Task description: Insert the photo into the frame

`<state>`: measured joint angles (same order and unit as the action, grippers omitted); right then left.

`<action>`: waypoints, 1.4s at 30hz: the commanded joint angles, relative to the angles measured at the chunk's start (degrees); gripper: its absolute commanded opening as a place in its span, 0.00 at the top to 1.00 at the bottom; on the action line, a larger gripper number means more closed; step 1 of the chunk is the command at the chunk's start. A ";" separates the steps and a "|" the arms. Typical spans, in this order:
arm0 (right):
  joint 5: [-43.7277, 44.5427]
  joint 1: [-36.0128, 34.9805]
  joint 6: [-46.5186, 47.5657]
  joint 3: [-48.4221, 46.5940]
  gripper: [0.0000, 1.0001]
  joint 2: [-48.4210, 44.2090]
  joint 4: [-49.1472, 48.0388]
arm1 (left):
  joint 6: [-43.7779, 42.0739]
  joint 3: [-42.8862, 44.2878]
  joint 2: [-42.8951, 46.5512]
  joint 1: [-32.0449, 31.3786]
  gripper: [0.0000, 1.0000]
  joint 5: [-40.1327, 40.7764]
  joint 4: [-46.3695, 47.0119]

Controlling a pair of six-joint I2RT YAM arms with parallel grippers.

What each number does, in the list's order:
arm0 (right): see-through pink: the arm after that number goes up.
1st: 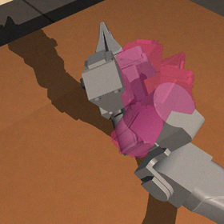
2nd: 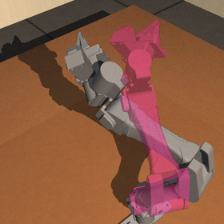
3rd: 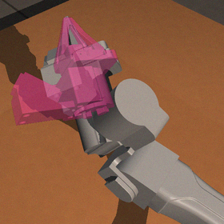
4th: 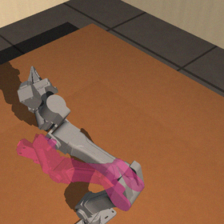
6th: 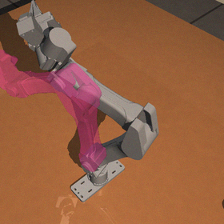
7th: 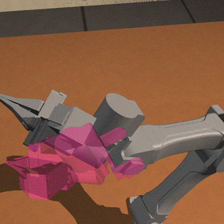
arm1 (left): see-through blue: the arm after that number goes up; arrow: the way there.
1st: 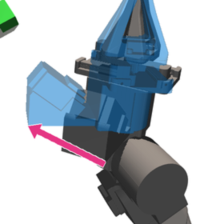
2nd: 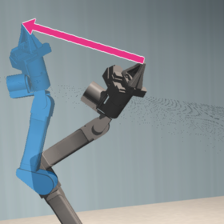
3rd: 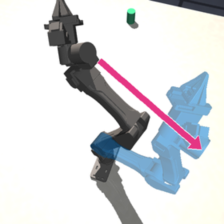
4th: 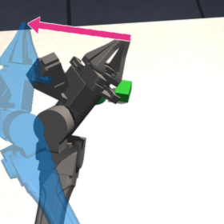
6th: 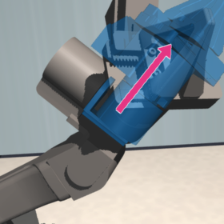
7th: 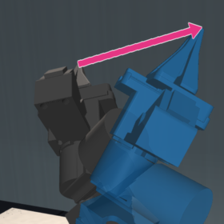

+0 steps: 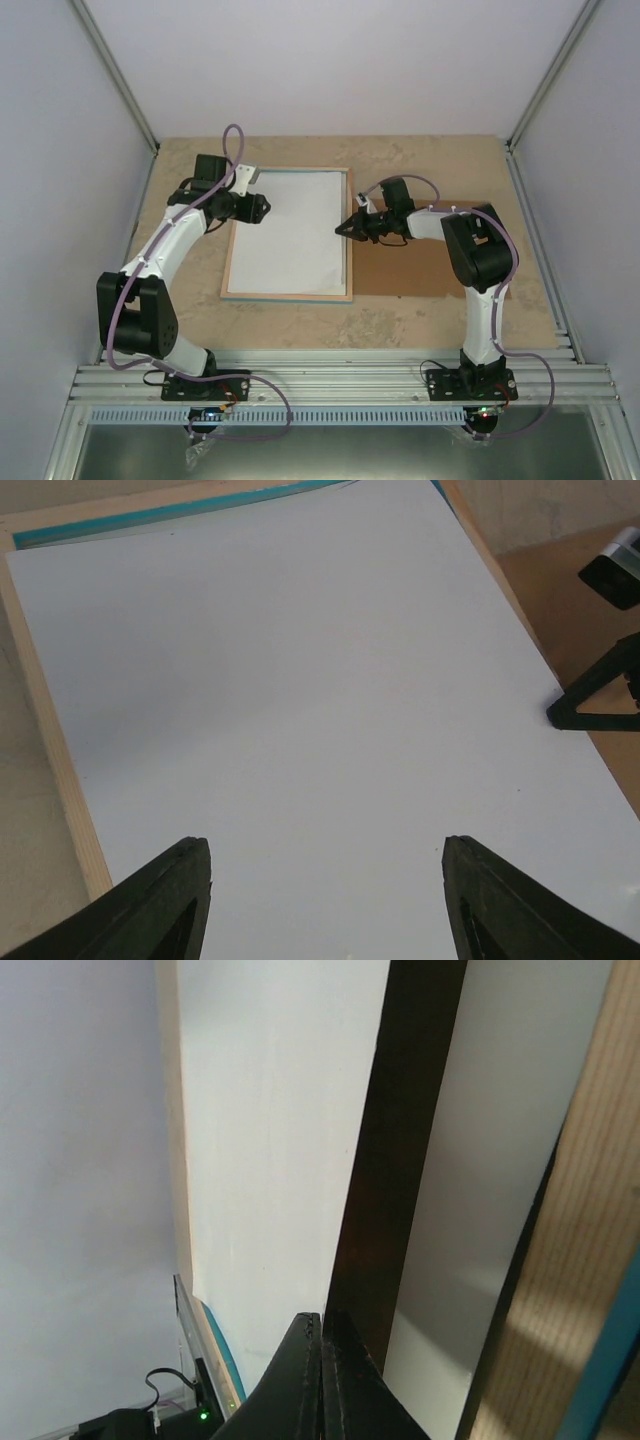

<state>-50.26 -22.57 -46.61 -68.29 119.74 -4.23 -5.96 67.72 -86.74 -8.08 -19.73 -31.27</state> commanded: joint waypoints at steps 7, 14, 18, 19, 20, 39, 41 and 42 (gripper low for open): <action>4.16 0.16 1.68 0.80 0.99 -2.73 0.90 | 0.77 1.72 -1.30 0.45 0.35 1.45 1.12; 5.94 0.09 -0.09 2.62 0.99 -3.93 -0.80 | 0.77 1.90 -1.91 0.52 0.35 1.51 1.08; 4.97 -0.46 -0.70 1.86 0.99 -2.74 -1.31 | 0.74 2.20 -2.44 0.51 0.35 1.23 0.72; 4.70 -0.63 -0.61 1.50 0.99 -2.42 -1.20 | 0.72 2.24 -2.47 0.52 0.35 1.24 0.69; 4.34 -0.82 -0.60 1.17 0.99 -2.00 -1.35 | 0.69 2.24 -2.51 0.52 0.35 1.12 0.60; 10.90 -2.34 5.25 -2.78 0.45 -4.75 7.17 | 0.87 2.83 -2.95 0.51 0.35 2.06 -0.14; 12.00 -2.60 6.18 -3.31 0.45 -5.27 8.64 | 0.85 3.09 -2.99 0.47 0.35 2.29 -0.35; 12.66 -2.72 6.63 -3.55 0.45 -5.41 9.43 | 0.85 3.18 -2.92 0.51 0.35 2.47 -0.37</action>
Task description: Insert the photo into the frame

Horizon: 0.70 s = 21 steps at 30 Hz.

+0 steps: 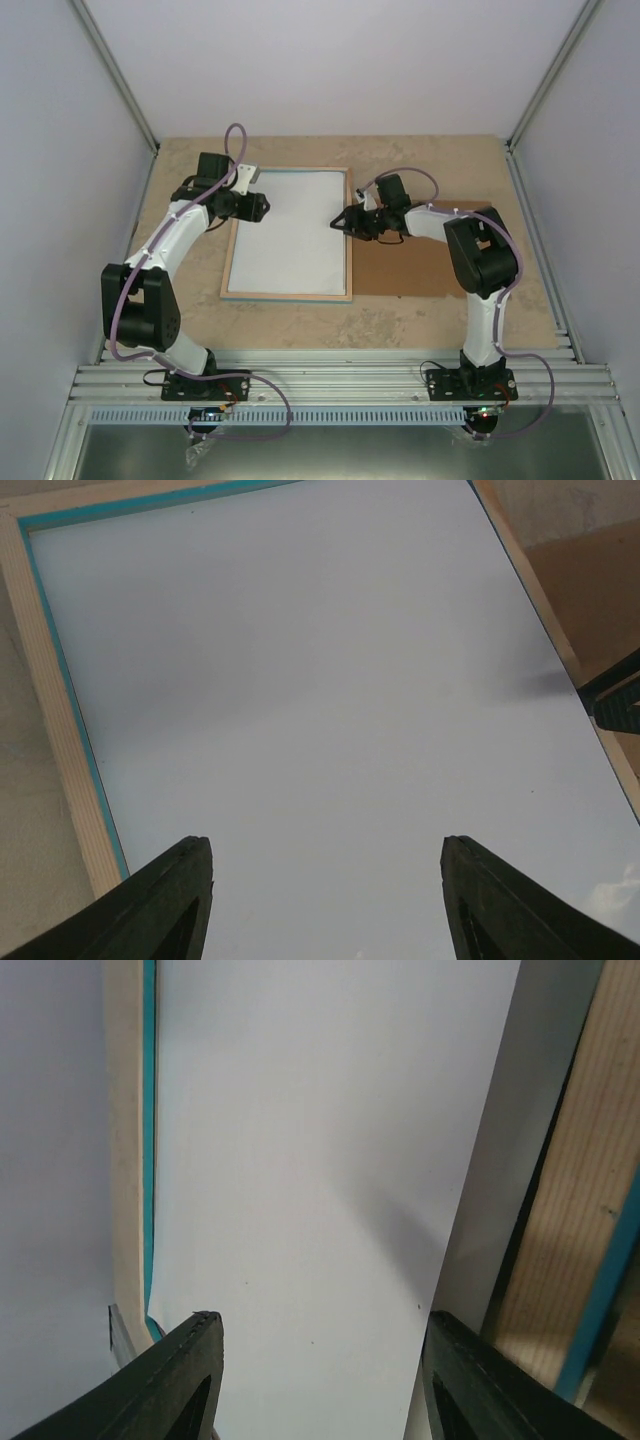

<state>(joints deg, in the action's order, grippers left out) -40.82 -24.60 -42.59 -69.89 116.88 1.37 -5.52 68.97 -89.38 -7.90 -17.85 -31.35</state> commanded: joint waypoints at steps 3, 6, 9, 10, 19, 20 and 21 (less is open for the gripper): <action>5.60 -0.85 3.79 -2.70 0.45 -3.27 6.15 | 0.52 1.83 -0.18 0.34 0.35 1.21 -0.20; 6.57 -0.82 4.71 -3.48 0.44 -3.65 8.50 | 0.68 1.97 -0.09 0.34 0.34 2.10 -0.20; 7.37 -0.80 6.10 -4.00 0.43 -4.56 10.19 | 0.71 2.25 0.17 0.34 0.33 2.96 -0.22; 7.60 -0.72 6.62 -4.09 0.41 -4.89 10.52 | 0.68 2.23 0.28 0.34 0.32 3.10 -0.20; 2.07 2.31 16.95 -5.72 0.28 -9.52 14.16 | -6.04 2.00 1.76 -0.94 0.25 -1.76 -1.96; 0.91 2.97 19.70 -6.41 0.27 -10.01 15.81 | -7.59 1.95 1.76 -1.94 0.24 -2.29 -2.29; -0.31 3.77 22.99 -7.36 0.26 -10.41 18.06 | -9.05 1.86 1.69 -3.12 0.24 -2.66 -2.53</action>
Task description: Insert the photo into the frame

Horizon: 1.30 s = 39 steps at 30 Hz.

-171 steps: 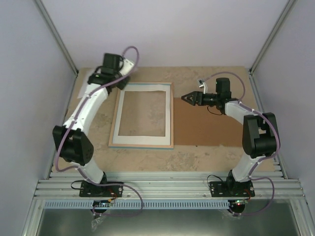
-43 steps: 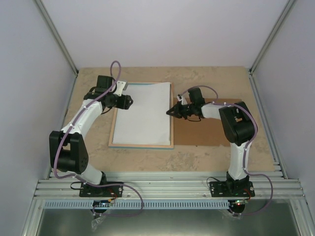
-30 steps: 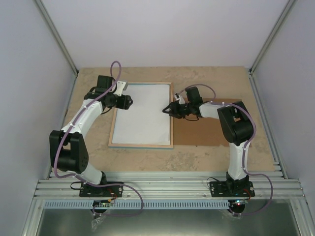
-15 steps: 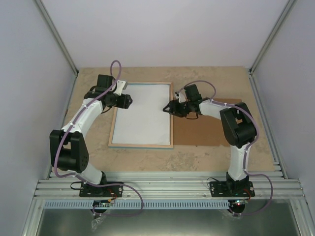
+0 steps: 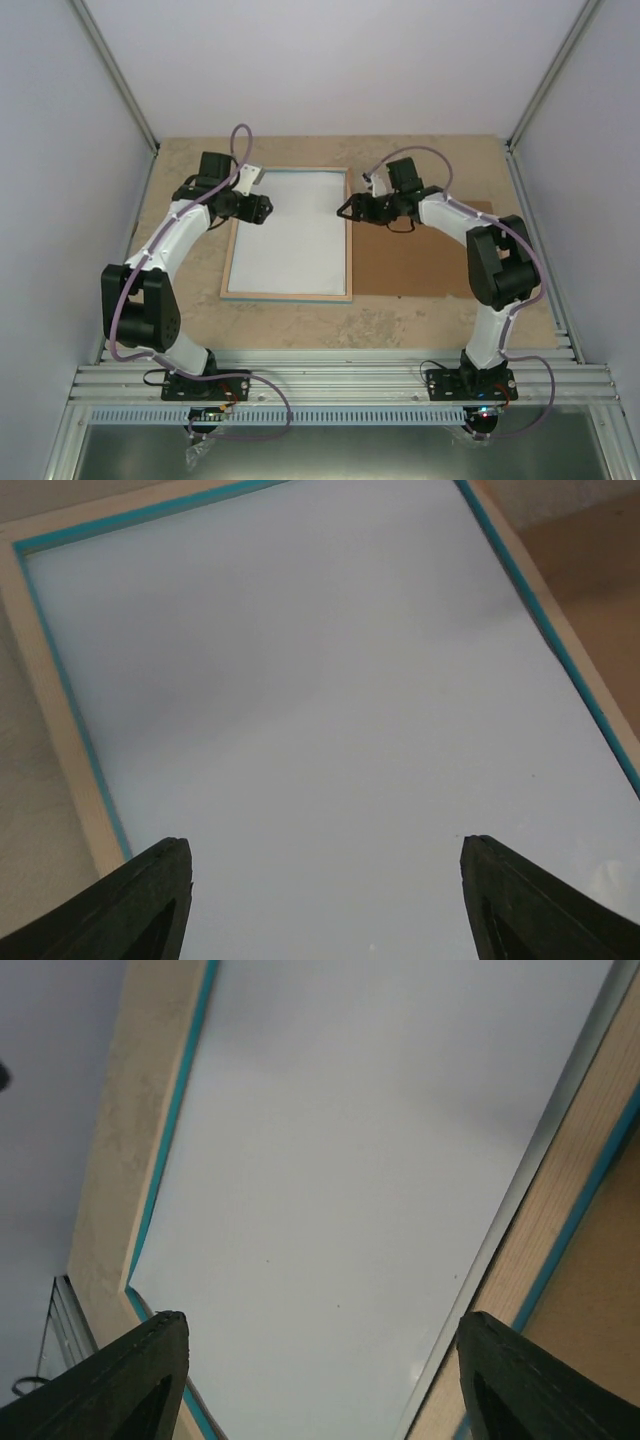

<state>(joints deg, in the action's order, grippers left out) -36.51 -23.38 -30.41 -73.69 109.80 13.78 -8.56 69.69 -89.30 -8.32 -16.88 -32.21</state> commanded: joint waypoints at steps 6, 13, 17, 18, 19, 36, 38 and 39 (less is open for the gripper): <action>-8.17 10.49 28.79 -3.33 0.23 -9.94 16.35 | -11.27 0.40 -0.30 -15.10 0.23 -0.91 0.43; -7.28 23.51 46.75 -0.67 0.18 -16.69 28.18 | -11.67 6.78 -10.11 -29.70 0.23 2.86 2.05; -7.03 31.75 54.02 1.10 0.16 -17.72 33.36 | -11.94 14.92 -19.08 -35.77 0.24 6.59 0.41; -7.40 34.42 55.52 1.28 0.16 -17.54 34.58 | -12.09 17.16 -21.33 -36.67 0.24 7.07 -0.60; -7.92 36.35 56.99 1.35 0.16 -17.16 36.48 | -12.17 19.44 -23.78 -37.24 0.25 7.21 -1.59; -5.94 56.64 66.76 2.75 0.16 -5.32 43.24 | -13.56 23.29 -34.83 -36.24 0.31 12.72 -4.11; -5.66 57.98 67.49 2.85 0.17 -3.95 43.31 | -13.07 22.15 -33.99 -34.82 0.31 10.91 -4.37; -5.66 58.67 67.78 2.78 0.17 -3.10 43.43 | -13.06 21.59 -33.67 -34.15 0.31 9.83 -4.66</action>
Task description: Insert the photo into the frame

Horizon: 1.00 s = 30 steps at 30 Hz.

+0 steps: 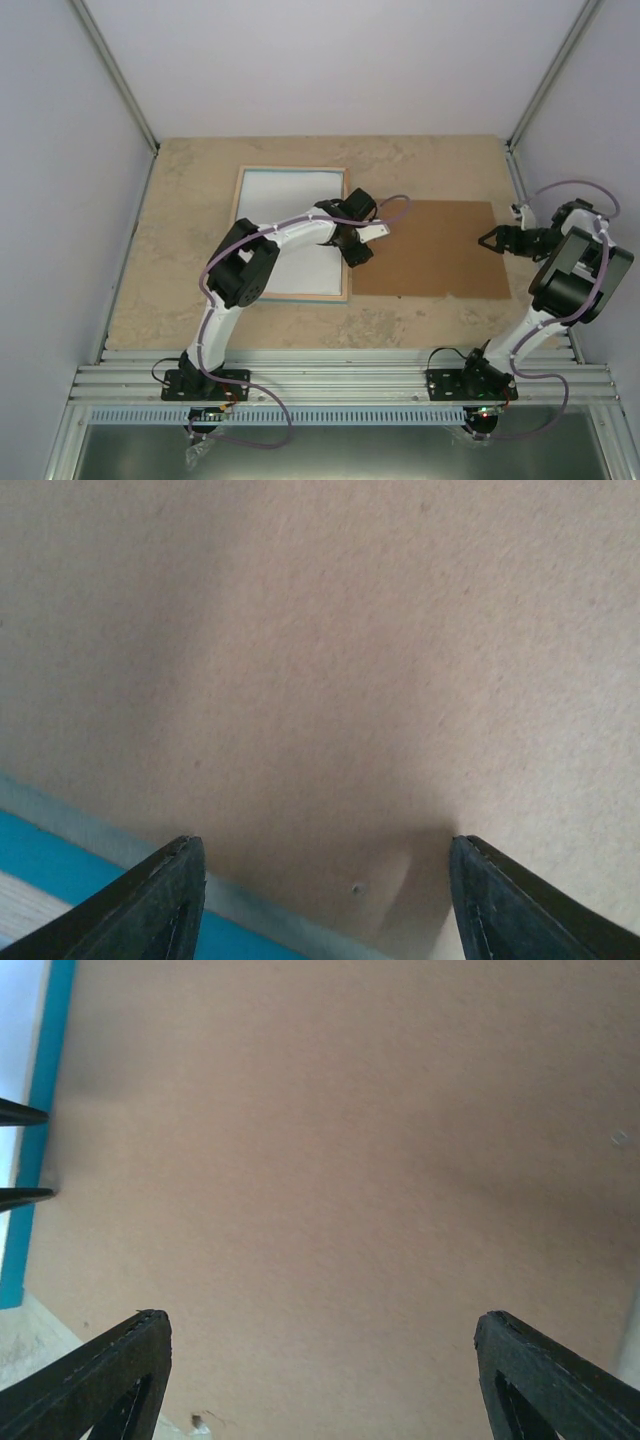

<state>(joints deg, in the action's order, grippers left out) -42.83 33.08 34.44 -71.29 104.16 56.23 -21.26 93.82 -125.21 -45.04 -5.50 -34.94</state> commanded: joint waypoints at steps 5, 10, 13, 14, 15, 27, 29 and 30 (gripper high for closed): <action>0.85 4.76 2.98 -1.02 0.18 6.73 1.76 | -0.80 -5.57 3.02 4.29 0.31 -1.37 -2.64; 4.14 5.57 0.20 -3.27 0.19 9.46 0.17 | 2.55 -5.32 2.83 5.22 0.31 -7.28 -3.74; 4.95 5.58 -1.29 -4.02 0.19 10.32 -0.83 | 7.49 -5.72 2.93 5.22 0.29 -12.96 -2.20; 4.88 5.59 -1.95 -4.06 0.19 10.61 -0.97 | 9.98 -6.20 2.95 5.22 0.28 -13.80 -1.11; 4.94 5.59 -2.40 -4.10 0.18 10.95 -1.07 | 12.40 -6.63 3.03 5.22 0.28 -14.36 -0.10; 5.04 4.22 -3.40 -2.54 0.30 13.85 -3.15 | 43.62 -14.58 2.29 4.79 0.27 -17.72 13.87; 5.14 3.37 -3.37 -1.48 0.32 14.03 -3.64 | 46.19 -15.72 2.22 4.70 0.29 -19.20 16.47; 5.12 2.99 -3.34 -1.02 0.33 14.14 -3.76 | 46.77 -15.83 2.10 4.62 0.30 -20.10 17.41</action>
<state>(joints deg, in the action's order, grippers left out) -39.22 37.71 31.44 -74.70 115.59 53.93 15.46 81.52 -120.44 -39.81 -22.46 -20.34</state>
